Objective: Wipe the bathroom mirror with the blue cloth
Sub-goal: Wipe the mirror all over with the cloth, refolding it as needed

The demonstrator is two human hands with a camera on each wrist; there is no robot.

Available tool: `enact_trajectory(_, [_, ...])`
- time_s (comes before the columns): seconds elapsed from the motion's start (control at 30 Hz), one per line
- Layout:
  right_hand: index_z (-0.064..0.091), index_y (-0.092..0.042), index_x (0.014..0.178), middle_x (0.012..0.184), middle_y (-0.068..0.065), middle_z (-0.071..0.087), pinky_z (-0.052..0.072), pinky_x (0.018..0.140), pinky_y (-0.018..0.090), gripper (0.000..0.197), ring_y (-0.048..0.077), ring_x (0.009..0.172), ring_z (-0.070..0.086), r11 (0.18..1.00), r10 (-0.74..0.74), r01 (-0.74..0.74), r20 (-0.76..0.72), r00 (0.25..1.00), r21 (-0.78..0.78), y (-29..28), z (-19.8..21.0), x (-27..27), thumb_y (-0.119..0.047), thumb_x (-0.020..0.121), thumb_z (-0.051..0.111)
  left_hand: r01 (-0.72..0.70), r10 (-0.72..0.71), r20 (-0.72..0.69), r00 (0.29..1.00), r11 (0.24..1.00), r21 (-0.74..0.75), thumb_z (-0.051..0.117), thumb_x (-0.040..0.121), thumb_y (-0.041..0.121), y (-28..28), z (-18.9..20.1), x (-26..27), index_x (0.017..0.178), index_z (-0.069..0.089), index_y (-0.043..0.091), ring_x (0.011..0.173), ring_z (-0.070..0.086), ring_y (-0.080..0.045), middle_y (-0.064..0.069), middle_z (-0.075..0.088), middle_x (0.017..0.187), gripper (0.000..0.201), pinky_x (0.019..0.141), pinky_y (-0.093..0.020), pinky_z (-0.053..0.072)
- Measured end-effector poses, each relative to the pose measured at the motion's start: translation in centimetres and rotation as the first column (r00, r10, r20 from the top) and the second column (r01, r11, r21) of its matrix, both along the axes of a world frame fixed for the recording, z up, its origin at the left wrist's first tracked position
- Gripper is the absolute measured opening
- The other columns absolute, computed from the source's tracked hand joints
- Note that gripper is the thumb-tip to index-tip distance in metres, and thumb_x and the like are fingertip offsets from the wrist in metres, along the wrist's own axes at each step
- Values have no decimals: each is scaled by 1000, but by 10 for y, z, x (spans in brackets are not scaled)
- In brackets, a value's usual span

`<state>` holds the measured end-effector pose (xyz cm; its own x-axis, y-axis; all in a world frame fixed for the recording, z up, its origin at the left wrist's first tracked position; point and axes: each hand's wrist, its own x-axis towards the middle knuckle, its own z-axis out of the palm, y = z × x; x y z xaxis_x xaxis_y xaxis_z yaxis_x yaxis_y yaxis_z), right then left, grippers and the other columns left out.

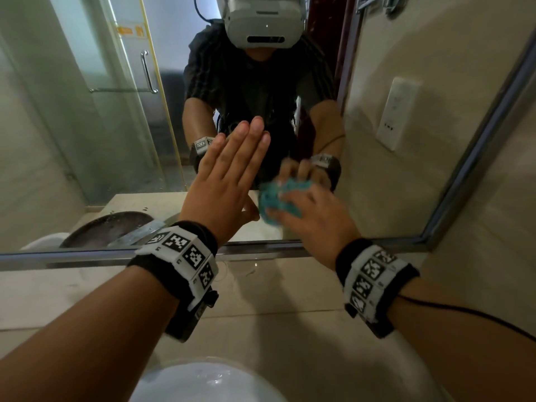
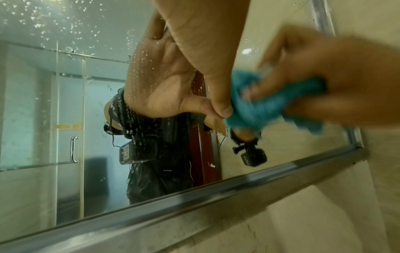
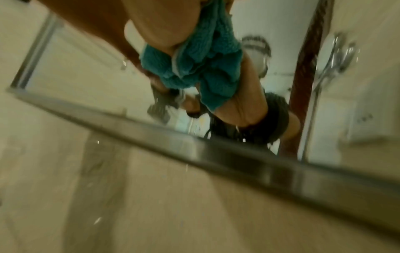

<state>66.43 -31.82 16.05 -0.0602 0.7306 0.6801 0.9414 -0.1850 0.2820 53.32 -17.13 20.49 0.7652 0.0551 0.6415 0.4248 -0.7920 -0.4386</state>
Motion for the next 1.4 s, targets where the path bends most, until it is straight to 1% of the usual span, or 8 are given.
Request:
enact_trajectory(0.17, [67,-19,106,115,10,56,52,71,42,61,32,89,55,982,-15,32,92,996,-187,-20,-3,8,-16,49,89,-24,24,-7,1000,1000,-2,71,63,63,-4,1,0,151,4,6,146,3,-26,-10,-1,158,124,118,-43,10])
enact_trajectory(0.4, [62,-24,119,121,13,53,40,89,31,38,32,108,47,824,-88,236,-295,951,516,2,91,2,-15,84,50,-1,1,14,1000,1000,-20,76,59,60,-4,1,1,151,8,6,146,4,-27,-10,1,158,127,118,-43,9])
enact_trajectory(0.47, [60,-25,118,124,10,52,41,96,36,32,30,111,48,909,-84,213,-342,936,359,7,65,5,-29,86,58,8,-7,25,1000,1000,-22,76,59,60,-2,0,1,151,8,5,146,5,-27,-10,2,158,127,118,-43,10])
enact_trajectory(0.63, [68,-21,105,109,9,62,53,74,41,48,29,89,60,984,12,-2,58,998,-177,-32,-28,23,-17,60,86,39,-36,74,997,999,-35,72,63,60,-11,4,-1,149,21,3,142,15,-29,-16,16,156,115,116,-45,15])
enact_trajectory(0.83, [61,-28,122,109,3,41,41,72,35,41,19,87,41,976,-133,149,-108,985,157,-51,39,33,-31,81,56,41,-49,76,996,994,103,65,67,67,-28,58,14,151,11,7,144,8,-30,-12,6,156,117,114,-56,3])
enact_trajectory(1.0, [57,-23,127,120,13,43,48,88,36,49,27,104,47,762,-62,345,-469,881,548,-45,110,26,-3,81,61,-15,13,22,1000,993,117,59,68,69,-40,86,39,149,-12,9,145,-6,-32,-16,-8,157,124,115,-54,-2])
enact_trajectory(1.27, [47,-27,133,126,3,33,51,79,37,68,29,106,42,915,-156,220,-205,966,339,-34,88,23,-4,74,72,54,-60,67,996,995,88,56,64,66,-31,82,46,152,4,10,145,3,-29,-15,2,158,116,116,-53,6])
enact_trajectory(1.4, [49,-23,135,129,14,39,41,95,28,55,27,113,44,719,-85,415,-521,849,558,-57,126,44,-6,84,60,10,-14,51,999,997,82,67,57,71,-34,84,46,151,-2,12,146,0,-28,-10,-5,157,132,116,-51,3])
